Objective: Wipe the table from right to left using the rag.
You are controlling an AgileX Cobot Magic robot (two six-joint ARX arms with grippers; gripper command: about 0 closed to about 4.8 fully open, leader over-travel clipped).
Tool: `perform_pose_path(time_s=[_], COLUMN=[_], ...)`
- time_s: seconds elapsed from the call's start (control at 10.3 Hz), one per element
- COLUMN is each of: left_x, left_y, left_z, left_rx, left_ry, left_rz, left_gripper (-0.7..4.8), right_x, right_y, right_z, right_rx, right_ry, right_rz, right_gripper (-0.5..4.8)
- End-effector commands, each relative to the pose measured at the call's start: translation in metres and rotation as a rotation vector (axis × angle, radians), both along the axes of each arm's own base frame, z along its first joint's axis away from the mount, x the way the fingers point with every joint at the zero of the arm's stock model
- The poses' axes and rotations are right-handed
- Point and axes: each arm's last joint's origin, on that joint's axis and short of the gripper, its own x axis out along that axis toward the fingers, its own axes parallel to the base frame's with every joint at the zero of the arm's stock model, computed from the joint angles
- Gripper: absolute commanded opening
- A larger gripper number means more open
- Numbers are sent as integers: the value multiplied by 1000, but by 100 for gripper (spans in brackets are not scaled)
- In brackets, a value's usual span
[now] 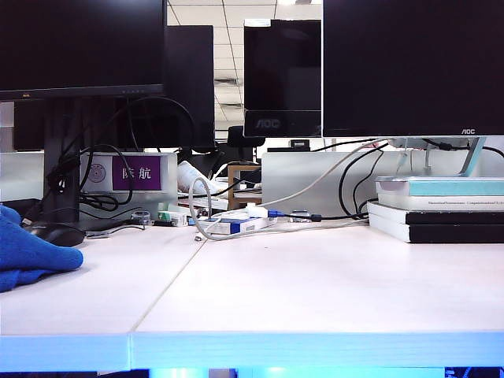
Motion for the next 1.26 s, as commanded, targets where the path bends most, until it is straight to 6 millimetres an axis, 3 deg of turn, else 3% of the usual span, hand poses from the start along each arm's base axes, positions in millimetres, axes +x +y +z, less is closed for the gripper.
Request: perform_pose_path(time_s=[0.1, 0.29, 0.49, 0.68, 0.78, 0.87, 0.97, 1.26], left_x=[-22, -60, -102, -168, -208, -239, -234, -212], left_y=[-22, -43, -56, -60, -56, -54, -53, -55], left_z=[49, 85, 105, 123, 119, 57, 28, -19], left_rx=[82, 139, 178, 220, 233, 187, 154, 77], left_ry=[-252, -425, -561, -745, -817, -824, -830, -787], left_rz=[-55, -54, -34, 22, 43, 83, 131, 164], left_gripper=[-6, -6, -6, -6, -6, -5, -5, -5], right_x=[-10, -20, -28, -37, -44, -69, -83, -113], right_y=[-17, -27, -35, -46, -55, -78, -91, -121], right_z=[21, 30, 35, 38, 37, 43, 54, 78], right_rx=[11, -15, -50, -103, -183, -325, -327, -336], right_ry=[-48, -49, -58, -27, 11, 35, 28, -30], right_rz=[5, 3, 15, -26, -69, -111, -120, -200], right_gripper=[-5, -5, -5, -5, -5, -5, -6, -5])
